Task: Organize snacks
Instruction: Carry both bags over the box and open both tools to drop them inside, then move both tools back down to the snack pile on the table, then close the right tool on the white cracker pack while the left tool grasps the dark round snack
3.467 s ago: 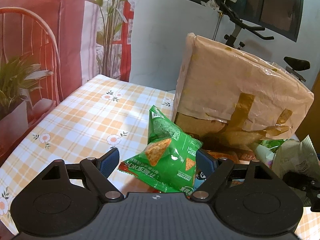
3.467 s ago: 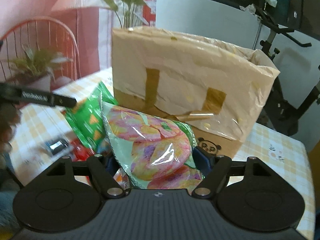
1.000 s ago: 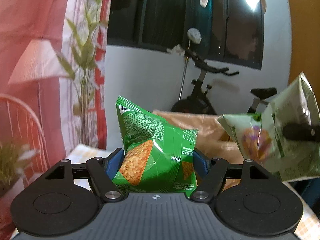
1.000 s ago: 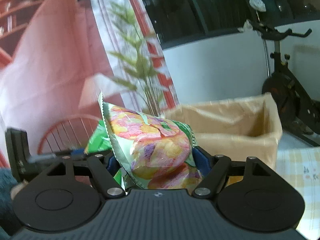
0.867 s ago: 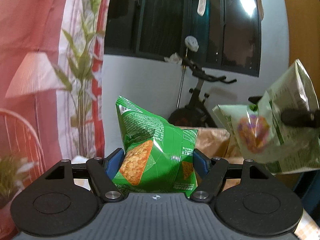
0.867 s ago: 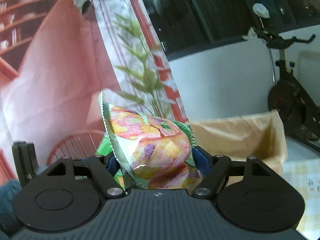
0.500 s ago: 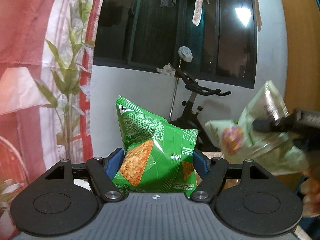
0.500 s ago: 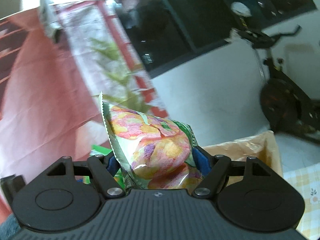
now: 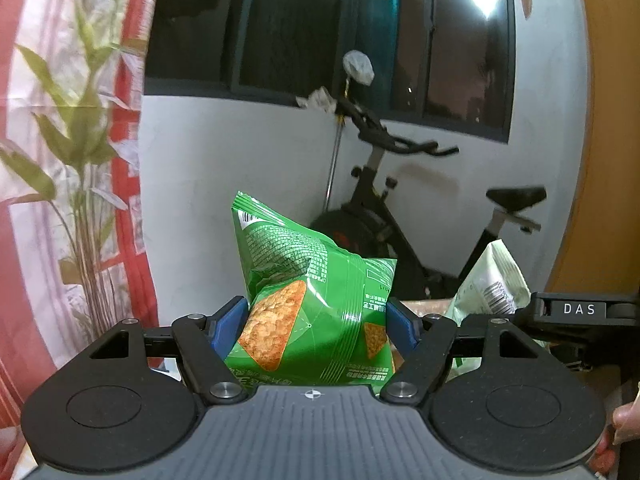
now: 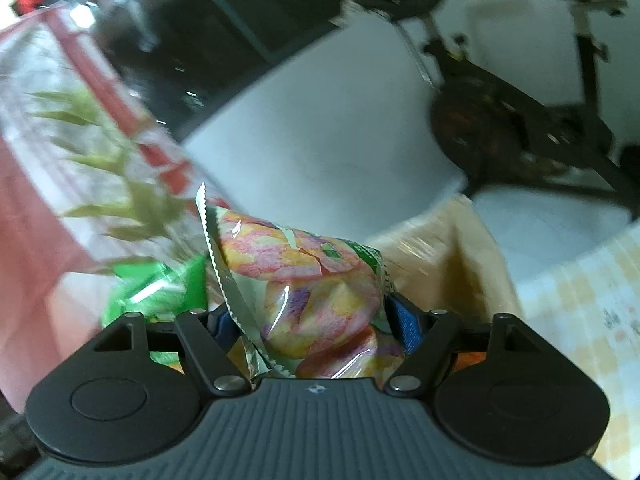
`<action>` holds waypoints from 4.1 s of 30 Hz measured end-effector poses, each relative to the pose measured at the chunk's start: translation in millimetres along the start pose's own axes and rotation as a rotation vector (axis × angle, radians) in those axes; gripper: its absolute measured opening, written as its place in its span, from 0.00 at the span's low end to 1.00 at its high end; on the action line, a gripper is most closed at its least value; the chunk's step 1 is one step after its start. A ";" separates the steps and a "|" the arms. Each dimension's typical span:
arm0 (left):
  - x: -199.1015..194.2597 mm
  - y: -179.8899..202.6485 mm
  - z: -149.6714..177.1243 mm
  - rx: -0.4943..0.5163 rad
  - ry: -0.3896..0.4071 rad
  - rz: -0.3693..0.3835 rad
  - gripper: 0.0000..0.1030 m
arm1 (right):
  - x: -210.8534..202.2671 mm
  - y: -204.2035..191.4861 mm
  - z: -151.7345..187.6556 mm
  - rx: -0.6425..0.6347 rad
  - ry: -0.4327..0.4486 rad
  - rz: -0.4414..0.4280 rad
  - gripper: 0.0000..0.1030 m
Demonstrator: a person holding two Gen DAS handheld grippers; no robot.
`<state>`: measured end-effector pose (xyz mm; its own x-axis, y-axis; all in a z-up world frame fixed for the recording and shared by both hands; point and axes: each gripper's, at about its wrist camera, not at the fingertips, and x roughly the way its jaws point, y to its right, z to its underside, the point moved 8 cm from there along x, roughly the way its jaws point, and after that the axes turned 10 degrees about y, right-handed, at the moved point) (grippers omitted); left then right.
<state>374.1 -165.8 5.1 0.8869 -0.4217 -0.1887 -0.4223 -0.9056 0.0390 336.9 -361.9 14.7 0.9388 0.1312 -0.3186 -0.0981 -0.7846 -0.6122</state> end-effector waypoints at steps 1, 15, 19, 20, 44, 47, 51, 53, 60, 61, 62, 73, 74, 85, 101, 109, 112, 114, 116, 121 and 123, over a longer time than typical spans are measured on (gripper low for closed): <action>3.2 2.2 2.2 0.013 -0.008 -0.001 0.74 | 0.9 6.0 4.7 0.012 -0.012 0.019 0.74; 23.8 -3.1 21.7 0.029 -0.105 -0.006 0.83 | 2.1 24.6 3.6 0.016 -0.025 0.121 0.86; 12.5 -7.0 22.9 0.040 -0.100 -0.013 0.83 | -4.7 27.2 -1.1 -0.002 -0.009 0.141 0.86; 9.9 -7.6 23.0 0.043 -0.100 -0.016 0.83 | -6.9 26.9 -1.2 -0.006 -0.007 0.142 0.86; -74.4 -57.0 53.6 0.019 -0.113 -0.109 0.83 | -49.4 -12.3 59.3 -0.518 -0.026 0.129 0.86; -85.7 -64.5 60.6 0.009 -0.115 -0.120 0.83 | -53.3 -17.2 65.2 -0.569 -0.013 0.126 0.86; -103.8 -73.3 71.6 0.003 -0.117 -0.134 0.83 | -60.2 -22.1 74.2 -0.593 -0.001 0.106 0.86; -115.4 -77.2 77.9 0.003 -0.113 -0.144 0.83 | -65.1 -24.5 81.1 -0.598 0.007 0.092 0.86; -153.2 -89.0 108.6 -0.041 -0.111 -0.168 0.83 | -83.7 -32.8 115.0 -0.572 0.033 -0.007 0.86; -158.4 -90.7 114.2 -0.063 -0.111 -0.163 0.83 | -85.5 -33.3 121.6 -0.576 0.044 -0.009 0.86; -162.2 -91.7 119.6 -0.084 -0.115 -0.160 0.83 | -87.2 -34.2 126.5 -0.592 0.054 0.000 0.86; -178.1 -96.3 168.5 -0.129 -0.197 -0.214 0.82 | -90.7 -20.2 207.5 -0.707 -0.086 -0.033 0.84; -178.6 -97.6 171.7 -0.141 -0.204 -0.213 0.82 | -91.0 -15.3 214.2 -0.702 -0.109 -0.030 0.83; -175.3 -86.0 198.6 -0.179 -0.268 -0.193 0.81 | -111.4 29.3 264.9 -0.692 -0.292 -0.025 0.79; -174.0 -81.2 214.0 -0.153 -0.315 -0.204 0.81 | -80.2 45.6 274.1 -0.513 -0.341 -0.083 0.60; -171.6 -78.4 215.3 -0.147 -0.325 -0.203 0.81 | -80.4 44.7 271.7 -0.497 -0.331 -0.042 0.59; -171.2 -77.6 216.8 -0.143 -0.328 -0.201 0.81 | -86.4 46.2 268.9 -0.492 -0.321 -0.031 0.60; -170.6 -77.6 217.2 -0.144 -0.332 -0.202 0.81 | -90.4 47.6 266.8 -0.492 -0.312 -0.023 0.60; -170.7 -77.5 217.3 -0.144 -0.332 -0.201 0.81 | -91.8 49.5 265.2 -0.476 -0.314 -0.019 0.60; -170.8 -79.3 217.4 -0.144 -0.334 -0.206 0.81 | -92.2 51.5 260.2 -0.442 -0.298 -0.022 0.60; -170.6 -79.6 218.0 -0.146 -0.337 -0.208 0.81 | -92.4 51.2 259.8 -0.453 -0.293 -0.017 0.60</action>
<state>215.6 -12.0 -179.8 0.8293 -0.2130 -0.5167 -0.1885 -0.9769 0.1002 159.3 -256.7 -175.2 0.8011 0.2588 -0.5396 0.1292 -0.9552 -0.2663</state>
